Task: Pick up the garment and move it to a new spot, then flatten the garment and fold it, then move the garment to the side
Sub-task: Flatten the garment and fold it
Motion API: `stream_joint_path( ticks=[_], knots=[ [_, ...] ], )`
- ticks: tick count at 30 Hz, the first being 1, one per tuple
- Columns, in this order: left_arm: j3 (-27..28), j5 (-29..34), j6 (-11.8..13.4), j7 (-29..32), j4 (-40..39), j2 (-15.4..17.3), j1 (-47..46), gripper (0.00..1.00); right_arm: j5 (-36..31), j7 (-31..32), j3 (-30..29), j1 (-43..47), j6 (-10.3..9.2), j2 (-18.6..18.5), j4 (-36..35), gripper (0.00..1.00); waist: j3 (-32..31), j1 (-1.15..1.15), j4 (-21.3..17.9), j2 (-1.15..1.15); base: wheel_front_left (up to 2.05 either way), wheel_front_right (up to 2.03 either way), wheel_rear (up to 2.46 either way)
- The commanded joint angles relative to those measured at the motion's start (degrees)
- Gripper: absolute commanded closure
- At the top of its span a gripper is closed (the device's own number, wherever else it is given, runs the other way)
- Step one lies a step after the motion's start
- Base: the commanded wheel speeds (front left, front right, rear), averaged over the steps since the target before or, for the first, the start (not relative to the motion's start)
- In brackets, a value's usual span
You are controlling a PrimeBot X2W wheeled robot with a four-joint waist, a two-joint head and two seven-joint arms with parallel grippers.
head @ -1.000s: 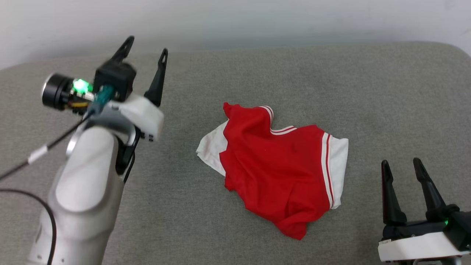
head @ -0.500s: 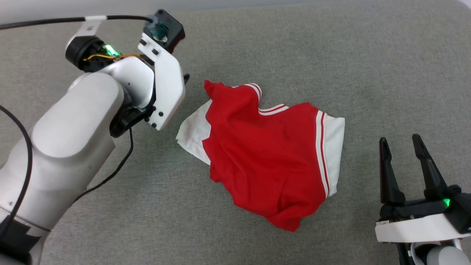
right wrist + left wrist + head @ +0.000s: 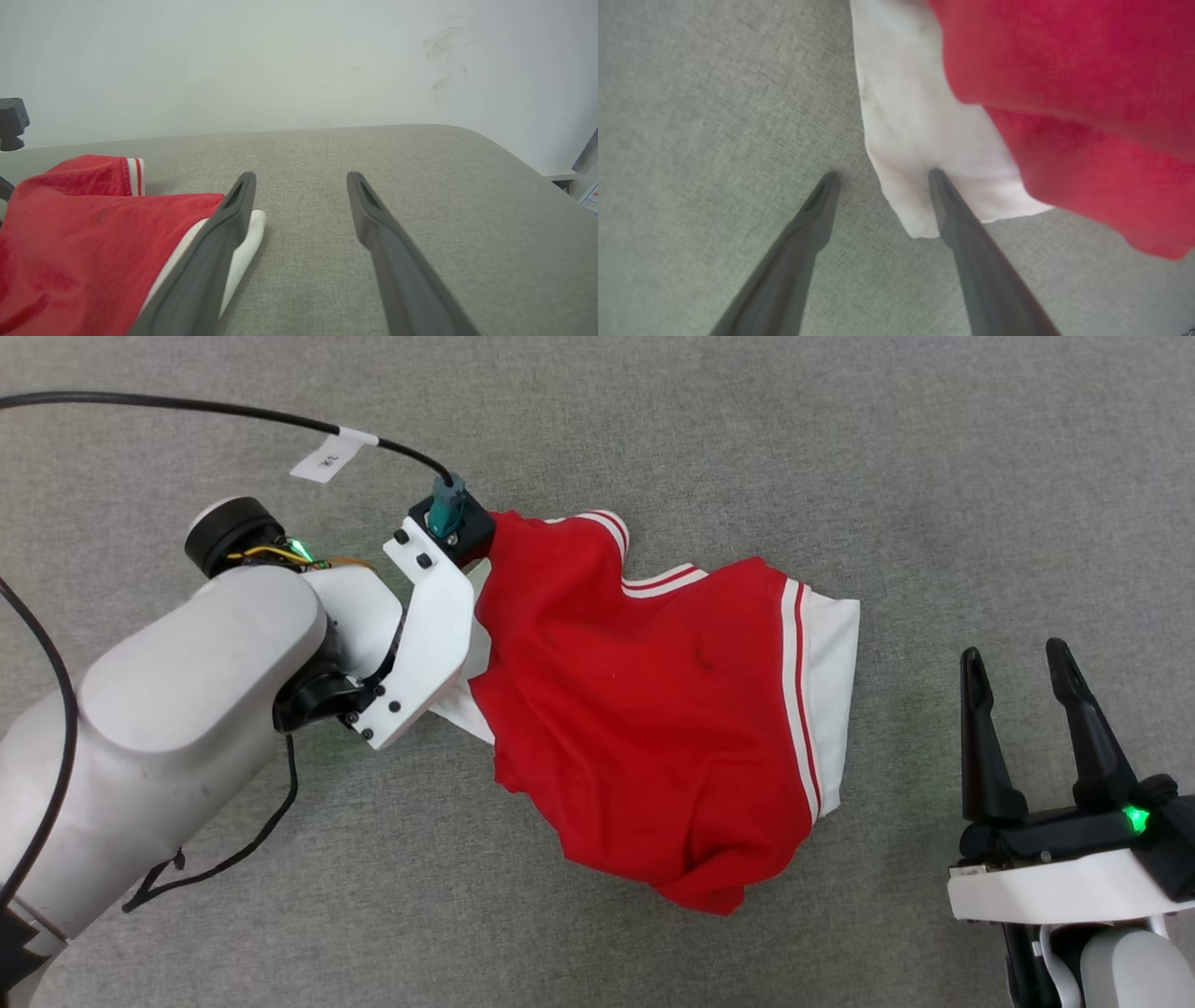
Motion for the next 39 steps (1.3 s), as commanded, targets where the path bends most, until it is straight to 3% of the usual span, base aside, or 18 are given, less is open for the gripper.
stream_joint_path(
  ticks=[1, 3, 4, 12, 22, 29, 30, 31, 39],
  knots=[
    [-1.9, -0.6, 0.0, 0.6, 1.0, -0.1, 1.6, 0.00, 0.3, -0.1, 0.2, -1.3, -0.04, 0.1, -0.1, 0.00, 0.5, -0.01, -0.4, 0.00, 0.00, 0.00, 0.00],
    [-2.9, -0.9, 0.0, 1.7, 1.0, -0.2, 2.8, 0.00, 0.4, -0.1, 0.2, -1.4, -0.04, 0.1, 0.1, 0.00, 0.7, -0.01, -0.6, 0.00, 0.00, 0.00, 0.00],
    [-3.5, -1.2, 0.0, 1.9, 0.6, -0.3, 3.3, 1.00, 0.4, -0.1, 0.1, -1.5, -0.04, 0.1, 0.1, 0.00, 0.7, -0.01, -0.5, 0.00, 0.00, 0.00, 0.00],
    [-2.8, -2.7, 0.0, -1.8, -1.5, 0.8, -0.7, 1.00, -0.5, -0.1, -0.3, 0.3, -0.04, 0.1, 0.9, 0.00, -2.3, -0.01, 2.0, 0.00, 0.00, 0.00, 0.00],
    [-2.5, -6.8, 0.1, -3.2, -0.5, 10.4, -0.2, 1.00, -1.5, -0.1, 0.0, 1.7, -0.04, 0.1, 1.5, 0.00, -5.6, -0.01, 4.8, 0.00, 0.00, 0.00, 0.00],
    [-2.3, -8.9, 1.9, -4.6, 4.5, 12.8, 4.5, 1.00, -2.1, -0.1, 0.3, 1.9, -0.04, 0.1, 1.9, 0.00, -5.7, -0.01, 4.2, 0.00, 0.00, 0.00, 0.00],
    [-2.1, -8.9, 2.2, -5.8, 5.0, 12.5, 5.0, 0.94, -2.2, -0.1, 0.2, 1.9, -0.04, 0.1, 2.0, 0.00, -5.9, -0.01, 4.1, 0.00, 0.00, 0.00, 0.00],
    [-1.8, -8.4, 2.6, -7.6, 5.4, 12.1, 5.4, 0.00, -2.3, -0.1, 0.1, 2.1, -0.04, 0.1, 2.1, 0.00, -6.2, -0.01, 4.2, 0.00, 0.00, 0.00, 0.00],
    [3.5, -4.4, 7.9, -32.3, 7.3, 8.5, 8.5, 0.00, -4.4, -0.1, -1.3, 2.0, -0.04, 0.0, 1.7, 0.00, -11.0, -0.01, 5.3, 0.00, 0.00, 0.00, 0.00]
  ],
)
